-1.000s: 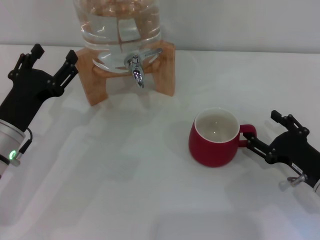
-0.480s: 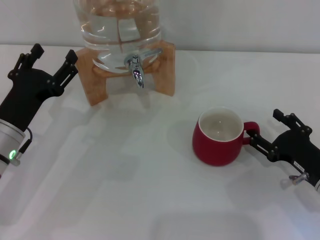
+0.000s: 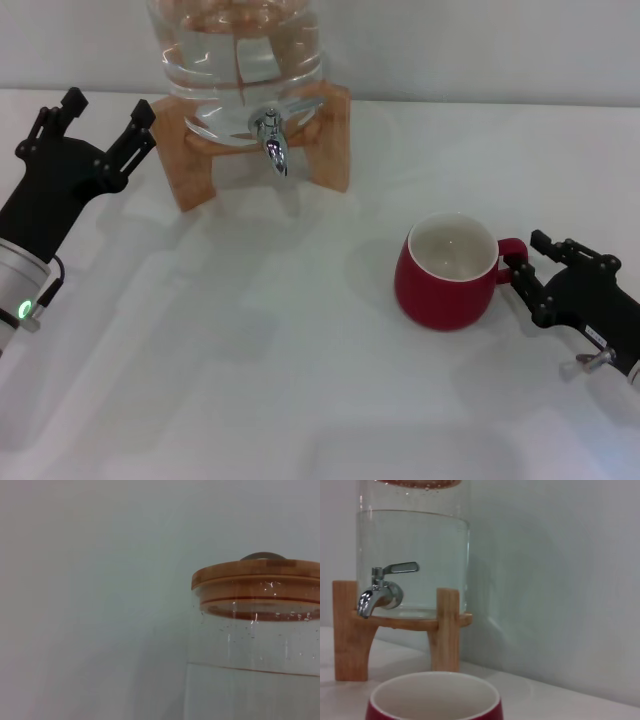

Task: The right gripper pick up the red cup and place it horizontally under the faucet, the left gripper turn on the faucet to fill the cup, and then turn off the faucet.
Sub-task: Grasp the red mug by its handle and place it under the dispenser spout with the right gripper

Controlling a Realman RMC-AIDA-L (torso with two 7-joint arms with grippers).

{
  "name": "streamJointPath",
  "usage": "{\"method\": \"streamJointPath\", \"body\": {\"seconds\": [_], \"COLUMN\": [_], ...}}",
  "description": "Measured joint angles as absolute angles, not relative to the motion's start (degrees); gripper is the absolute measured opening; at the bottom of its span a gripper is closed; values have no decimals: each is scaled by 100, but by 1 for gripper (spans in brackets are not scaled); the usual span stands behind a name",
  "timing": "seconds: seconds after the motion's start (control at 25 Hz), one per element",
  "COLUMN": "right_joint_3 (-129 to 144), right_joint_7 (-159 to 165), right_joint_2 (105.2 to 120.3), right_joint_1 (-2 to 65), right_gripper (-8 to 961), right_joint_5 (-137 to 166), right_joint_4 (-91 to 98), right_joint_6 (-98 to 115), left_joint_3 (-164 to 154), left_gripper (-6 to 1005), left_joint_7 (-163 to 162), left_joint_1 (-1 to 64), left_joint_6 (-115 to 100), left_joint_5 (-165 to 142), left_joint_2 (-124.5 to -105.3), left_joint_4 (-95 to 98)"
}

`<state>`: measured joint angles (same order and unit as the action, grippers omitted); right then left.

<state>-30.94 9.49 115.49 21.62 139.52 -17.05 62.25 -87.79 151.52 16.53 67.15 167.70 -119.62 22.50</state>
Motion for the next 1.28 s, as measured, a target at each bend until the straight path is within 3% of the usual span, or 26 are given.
{"method": "streamJointPath", "body": {"seconds": [0.32,1.28], "right_joint_3": [-3059,-2975], "right_joint_7": [948,811], "right_joint_2": [11549,11556], "right_joint_1": [2166,2337], "right_gripper": [163,129], "right_joint_5": [13979,13998], "right_joint_4": [-1704,-1851], "right_joint_6": [6229,6218], "left_joint_3": [-8771,-8772], "left_gripper": [880,879], "left_joint_7": [15152,15170], "left_joint_1": [1652,1652], "left_joint_6": [6715,6715], "left_joint_5": [16769,16769], "left_joint_2": [-11961,-11953], "left_joint_4": [2250,2218]}}
